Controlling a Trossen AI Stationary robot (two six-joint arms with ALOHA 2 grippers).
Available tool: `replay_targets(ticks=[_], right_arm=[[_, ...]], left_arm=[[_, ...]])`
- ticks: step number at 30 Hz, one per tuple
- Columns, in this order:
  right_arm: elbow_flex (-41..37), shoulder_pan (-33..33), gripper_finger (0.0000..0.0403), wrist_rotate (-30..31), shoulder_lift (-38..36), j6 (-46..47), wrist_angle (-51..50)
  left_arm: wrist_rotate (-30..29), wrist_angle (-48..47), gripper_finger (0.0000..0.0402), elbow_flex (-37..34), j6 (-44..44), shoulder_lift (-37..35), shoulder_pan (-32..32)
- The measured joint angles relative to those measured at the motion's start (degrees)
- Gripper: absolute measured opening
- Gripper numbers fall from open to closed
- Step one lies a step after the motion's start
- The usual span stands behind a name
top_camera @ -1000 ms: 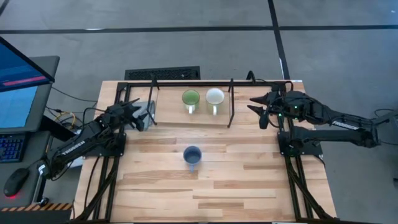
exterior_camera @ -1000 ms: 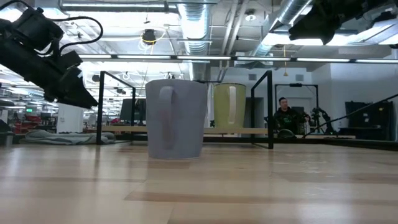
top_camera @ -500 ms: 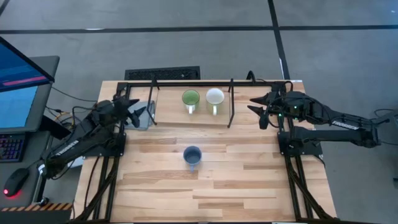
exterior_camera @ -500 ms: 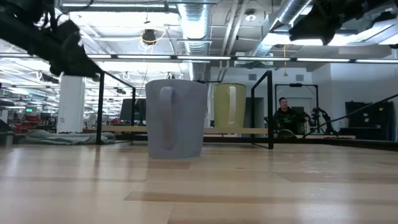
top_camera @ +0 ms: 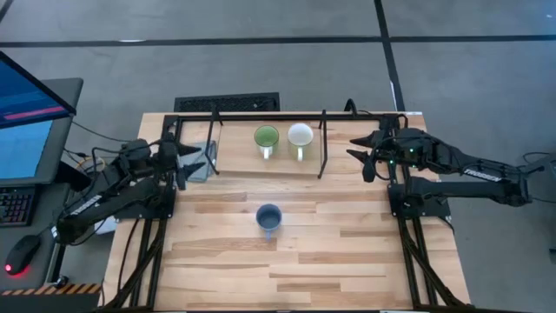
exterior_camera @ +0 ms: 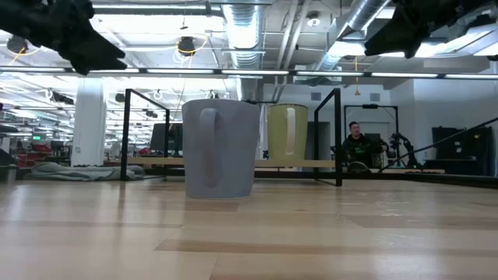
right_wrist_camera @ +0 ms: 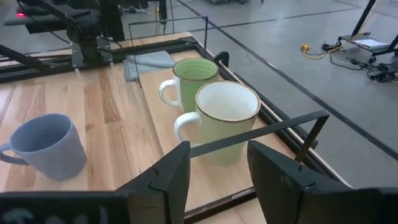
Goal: Stack small to large cups/mugs on shelf
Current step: Put the blue mug on the shelf
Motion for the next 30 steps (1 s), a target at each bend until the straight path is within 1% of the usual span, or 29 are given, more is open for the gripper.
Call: replay_targets(ticks=[5, 8, 12, 14, 16, 18, 21, 25, 30], right_arm=[[0.0, 0.0, 0.0181, -3.5, -0.6, -1.7, 0.1], [-0.5, 0.0, 0.0180, -4.3, -1.0, -2.8, 2.9], [-4.9, -0.7, 0.0182, -4.4, -4.1, -4.9, 8.0], [-7.7, -1.3, 0.0183, -4.3, -7.0, -4.3, 10.4], [-10.3, -1.8, 0.0182, -4.4, -10.1, -3.4, 10.0], [-13.2, -2.2, 0.0181, -4.4, -13.5, -2.4, 11.8], [-17.3, -2.3, 0.0180, -5.8, -18.8, -2.2, 15.5], [-22.5, -2.3, 0.0182, -7.0, -25.7, -2.2, 18.6], [-26.6, -2.3, 0.0182, -7.4, -33.0, -1.8, 18.1]], left_arm=[[1.3, 0.2, 0.0248, 0.0, -0.5, 0.0, -4.1], [1.6, 0.5, 0.0248, 0.0, -0.6, 0.4, -7.4], [0.0, 1.3, 0.0248, 0.0, -1.1, 1.8, -11.3], [-0.7, 1.7, 0.0248, 0.0, -1.3, 2.8, -12.9], [-1.8, 1.9, 0.0248, 0.0, -1.9, 3.9, -14.5], [-3.2, 1.9, 0.0248, 0.0, -2.3, 4.9, -15.8], [-4.9, 2.6, 0.0248, 0.0, -2.5, 6.9, -17.8], [-4.8, 5.3, 0.0248, 0.0, -2.5, 10.0, -20.4], [-4.8, 7.4, 0.0248, 0.0, -2.7, 13.9, -24.3]])
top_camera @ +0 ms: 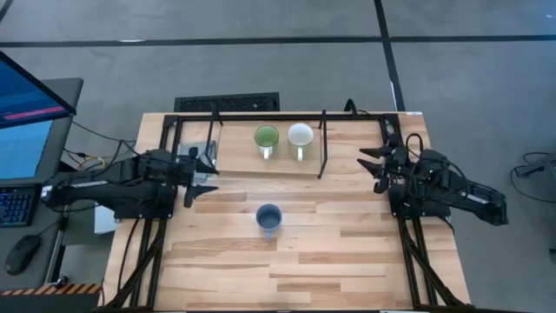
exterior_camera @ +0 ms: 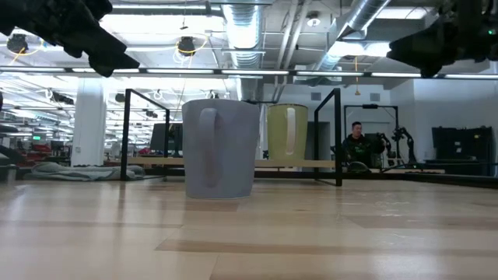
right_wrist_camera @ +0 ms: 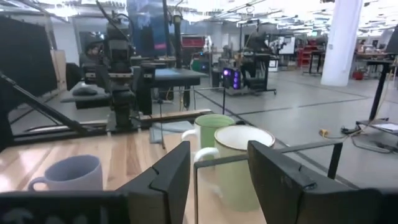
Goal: Stack small to large cups/mugs on shelf
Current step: Put the blue mug on the shelf
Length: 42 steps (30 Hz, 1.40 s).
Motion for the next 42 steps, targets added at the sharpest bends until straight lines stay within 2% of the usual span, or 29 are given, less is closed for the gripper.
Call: replay_targets(ticks=[9, 14, 25, 35, 42], right_arm=[[-2.9, 0.0, 0.0182, -0.6, -0.9, 2.1, -0.8], [-3.2, 0.0, 0.0182, -1.5, -0.9, 2.2, -0.7], [-3.2, 0.0, 0.0183, -1.5, -0.9, 2.2, -3.4], [-3.2, 0.0, 0.0182, -1.5, -0.9, 3.5, -11.1], [-3.2, 0.0, 0.0181, -1.5, -0.9, 3.7, -12.1]], left_arm=[[-1.3, 8.4, 0.0248, 0.0, -1.8, 8.6, -8.5], [-4.9, 13.7, 0.0248, 0.0, -6.1, 13.0, -13.4], [-21.5, 23.2, 0.0248, 0.0, -22.3, 24.2, -26.1], [-33.7, 39.7, 0.0248, 0.0, -28.9, 36.8, -36.7], [-44.3, 37.9, 0.0248, 7.5, -36.0, 48.1, -44.0]])
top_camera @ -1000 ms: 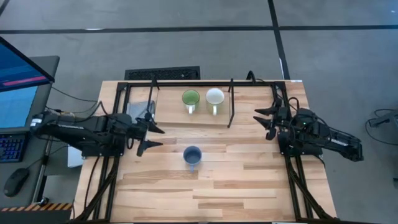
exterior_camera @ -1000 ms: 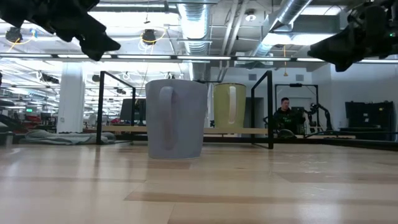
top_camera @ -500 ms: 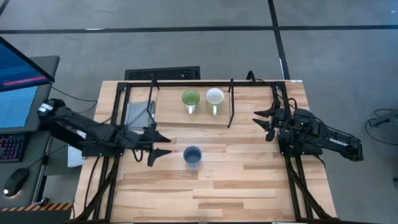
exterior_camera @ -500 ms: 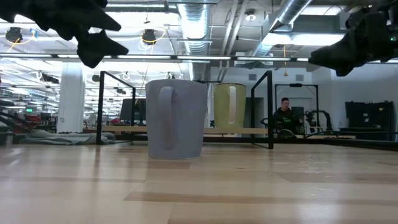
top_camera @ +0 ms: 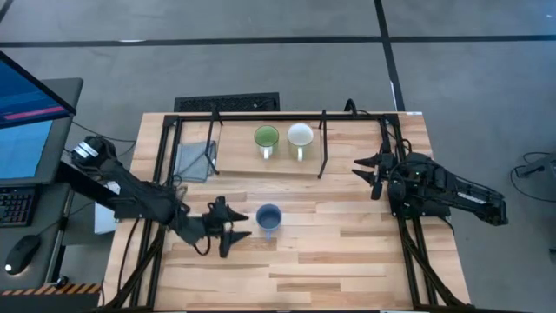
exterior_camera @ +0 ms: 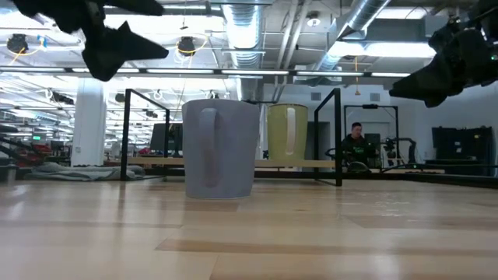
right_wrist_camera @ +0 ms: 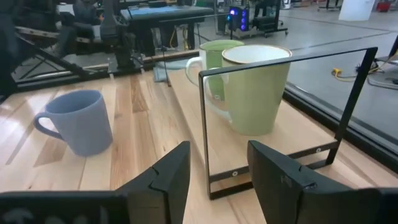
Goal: Stack small to large cups/mugs on shelf
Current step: Put the blue mug on the shelf
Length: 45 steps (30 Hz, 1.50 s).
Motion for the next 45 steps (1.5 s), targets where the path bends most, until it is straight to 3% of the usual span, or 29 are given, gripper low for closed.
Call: replay_targets(ticks=[9, 13, 19, 30, 38, 45], right_arm=[[0.0, 0.0, 0.0183, 0.0, 0.0, -0.1, 0.0], [0.0, 0.0, 0.0181, 0.0, 0.0, -0.1, 0.0], [0.0, 0.0, 0.0182, 0.0, 0.0, -0.1, 0.1], [0.0, 0.0, 0.0180, 0.0, 0.0, -0.2, 0.1], [0.0, 0.0, 0.0182, 0.0, 0.0, -3.1, 0.0], [0.0, 0.0, 0.0181, 0.1, 0.1, -3.1, 0.0]], left_arm=[[-11.0, -19.2, 0.0248, 17.6, -12.1, 13.6, -3.9], [-12.5, -27.9, 0.0248, 24.1, -19.7, 19.2, -3.9], [-12.9, -32.3, 0.0248, 31.5, -24.4, 27.0, -3.9], [-15.5, -36.3, 0.0248, 38.4, -33.9, 35.3, -3.7], [-13.7, -42.3, 0.0248, 38.9, -46.2, 36.4, -3.8], [-13.7, -42.8, 0.0248, 38.9, -47.8, 36.6, -2.6]])
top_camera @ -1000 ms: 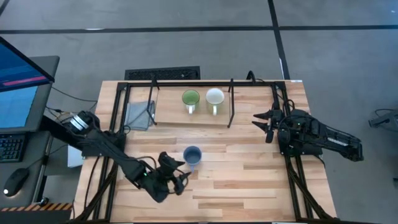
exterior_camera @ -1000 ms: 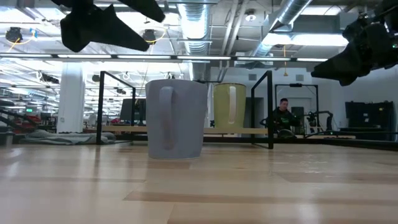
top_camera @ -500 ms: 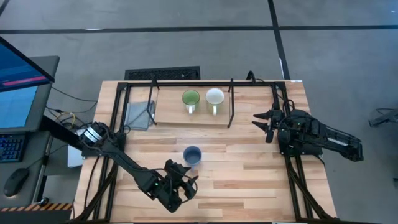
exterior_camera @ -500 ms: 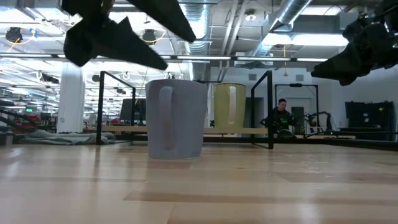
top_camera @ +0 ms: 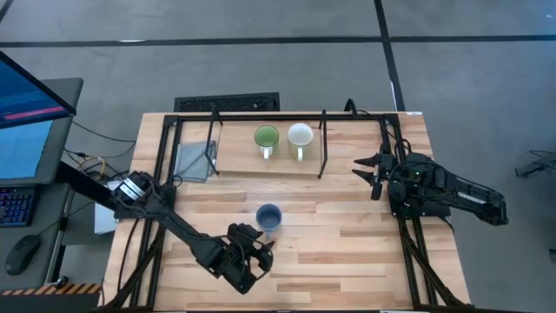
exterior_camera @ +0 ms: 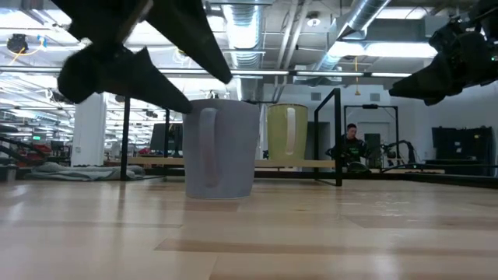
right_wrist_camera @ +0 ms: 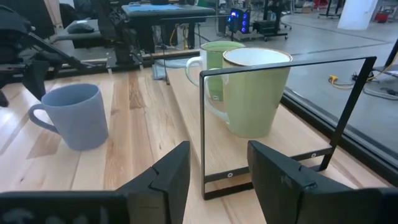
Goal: Stack small to large cups/mugs on shelf
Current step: Put the blue mug on the shelf
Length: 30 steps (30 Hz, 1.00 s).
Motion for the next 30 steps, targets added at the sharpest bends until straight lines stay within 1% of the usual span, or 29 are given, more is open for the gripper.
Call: replay_targets(ticks=[2, 6, 8, 13, 20, 30], right_arm=[[0.0, 0.0, 0.0182, 0.0, 0.0, 0.0, 0.0], [0.0, 0.0, 0.0182, 0.0, 0.0, 0.0, 0.0], [0.0, 0.0, 0.0181, 0.0, 0.0, 0.0, -0.1], [0.0, 0.0, 0.0181, 0.0, 0.0, 0.0, -0.1], [0.0, 0.0, 0.0182, 0.1, 0.0, -0.1, -0.1], [0.0, 0.0, 0.0183, 0.1, 0.0, -1.4, -0.1]], left_arm=[[0.7, -0.1, 0.0248, 0.0, 0.0, 0.4, 0.8], [5.5, -0.7, 0.0248, 0.0, -0.9, 0.8, 2.4], [6.9, -1.7, 0.0248, 0.0, -1.4, 0.8, 2.9], [6.8, -3.3, 0.0248, 0.0, -1.7, 0.8, 3.4], [8.8, -10.8, 0.0248, -0.1, -8.3, 0.8, 3.5], [9.0, -10.0, 0.0248, -0.1, -7.4, 0.8, 4.0]])
